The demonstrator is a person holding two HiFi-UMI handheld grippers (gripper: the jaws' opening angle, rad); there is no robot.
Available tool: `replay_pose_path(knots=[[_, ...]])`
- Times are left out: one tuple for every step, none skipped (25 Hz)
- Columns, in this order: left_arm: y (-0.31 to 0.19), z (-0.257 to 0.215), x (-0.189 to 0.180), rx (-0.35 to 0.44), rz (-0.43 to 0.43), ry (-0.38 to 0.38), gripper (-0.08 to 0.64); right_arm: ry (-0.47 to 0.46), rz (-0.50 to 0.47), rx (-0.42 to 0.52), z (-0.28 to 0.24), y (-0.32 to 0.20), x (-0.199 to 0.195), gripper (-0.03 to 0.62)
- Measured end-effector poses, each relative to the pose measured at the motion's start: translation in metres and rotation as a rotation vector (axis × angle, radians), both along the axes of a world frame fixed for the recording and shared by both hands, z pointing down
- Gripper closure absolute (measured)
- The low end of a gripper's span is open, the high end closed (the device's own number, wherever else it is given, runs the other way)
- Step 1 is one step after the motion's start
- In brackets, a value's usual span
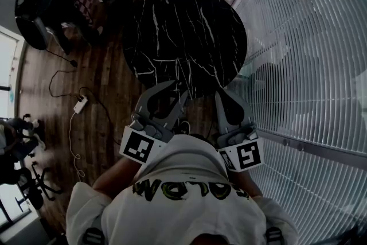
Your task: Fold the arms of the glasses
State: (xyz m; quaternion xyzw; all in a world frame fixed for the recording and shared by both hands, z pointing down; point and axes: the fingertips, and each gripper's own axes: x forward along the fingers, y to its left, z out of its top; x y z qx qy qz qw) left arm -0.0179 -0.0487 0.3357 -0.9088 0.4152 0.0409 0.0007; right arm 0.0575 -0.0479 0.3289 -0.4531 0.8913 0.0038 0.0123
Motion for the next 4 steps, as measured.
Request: replay_pose_path(knots=[[-0.0003,-0.0003,-0.0001,0.0,0.0,0.001,0.472,0.003,0.0,-0.003,0.0009,-0.0002,0.0003,0.592],[-0.0004,-0.0005,-0.0001,0.0,0.001,0.004,0.472,0.005,0.001,-0.005,0.0016,-0.0003,0.0009,0.591],[-0.0003,-0.0006,0.0,-0.001,0.001,0.006,0.472,0.007,0.002,-0.008,0.0022,-0.0004,0.0014,0.591],[-0.0001,-0.0007,0.0,-0.003,0.001,0.009,0.472,0.009,0.002,-0.011,0.0028,-0.0004,0.0019,0.592]])
